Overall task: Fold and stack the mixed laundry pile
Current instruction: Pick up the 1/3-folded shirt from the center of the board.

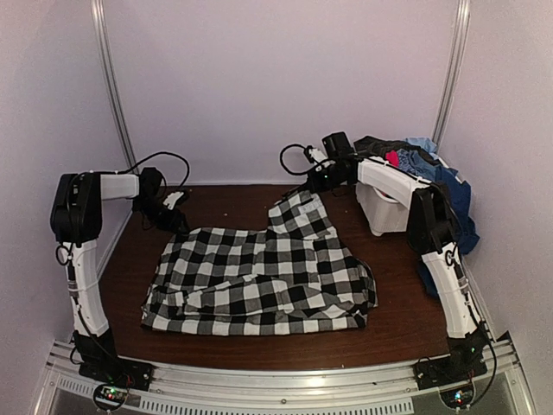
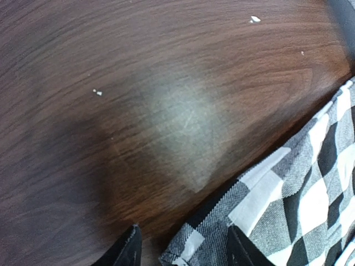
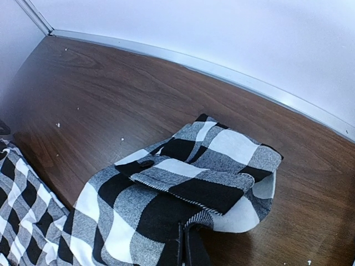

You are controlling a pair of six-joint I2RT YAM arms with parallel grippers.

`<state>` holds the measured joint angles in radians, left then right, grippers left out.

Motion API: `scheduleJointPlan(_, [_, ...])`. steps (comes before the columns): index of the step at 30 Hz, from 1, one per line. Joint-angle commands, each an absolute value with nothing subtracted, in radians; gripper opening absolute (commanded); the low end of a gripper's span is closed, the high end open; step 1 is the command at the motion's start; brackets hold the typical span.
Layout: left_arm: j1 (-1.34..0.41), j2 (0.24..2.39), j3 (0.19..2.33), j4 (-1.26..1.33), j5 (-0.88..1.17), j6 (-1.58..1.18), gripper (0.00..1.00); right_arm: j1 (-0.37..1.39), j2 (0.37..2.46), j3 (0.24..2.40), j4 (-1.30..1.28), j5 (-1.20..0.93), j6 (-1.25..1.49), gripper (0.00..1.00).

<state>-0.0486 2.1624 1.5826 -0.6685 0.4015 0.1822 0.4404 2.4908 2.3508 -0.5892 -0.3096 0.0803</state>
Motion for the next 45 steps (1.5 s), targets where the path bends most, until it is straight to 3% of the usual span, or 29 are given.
scheduleJointPlan(1, [-0.034, 2.132, 1.597, -0.668, 0.449, 0.175, 0.55, 0.436, 2.444, 2.353, -0.583, -0.346, 0.094, 0.0])
scheduleJointPlan(10, [-0.043, 1.971, 1.45, -0.579, 0.399, 0.34, 0.51, 0.436, 2.418, 2.299, -0.581, -0.384, 0.093, 0.0])
scheduleJointPlan(14, [-0.12, 1.927, 1.404, -0.589, 0.25, 0.487, 0.51, 0.435, 2.41, 2.284, -0.582, -0.387, 0.092, 0.0])
scheduleJointPlan(30, [-0.195, 2.043, 1.494, -0.554, -0.017, 0.564, 0.43, 0.434, 2.384, 2.23, -0.566, -0.385, 0.086, 0.0])
scheduleJointPlan(34, [-0.197, 2.072, 1.517, -0.584, 0.0, 0.573, 0.37, 0.431, 2.385, 2.232, -0.569, -0.385, 0.086, 0.0])
scheduleJointPlan(41, [-0.198, 2.074, 1.521, -0.594, 0.039, 0.574, 0.03, 0.426, 2.378, 2.229, -0.569, -0.392, 0.086, 0.0])
scheduleJointPlan(45, [-0.2, 2.04, 1.514, -0.594, 0.058, 0.566, 0.0, 0.426, 2.35, 2.215, -0.567, -0.406, 0.091, 0.0])
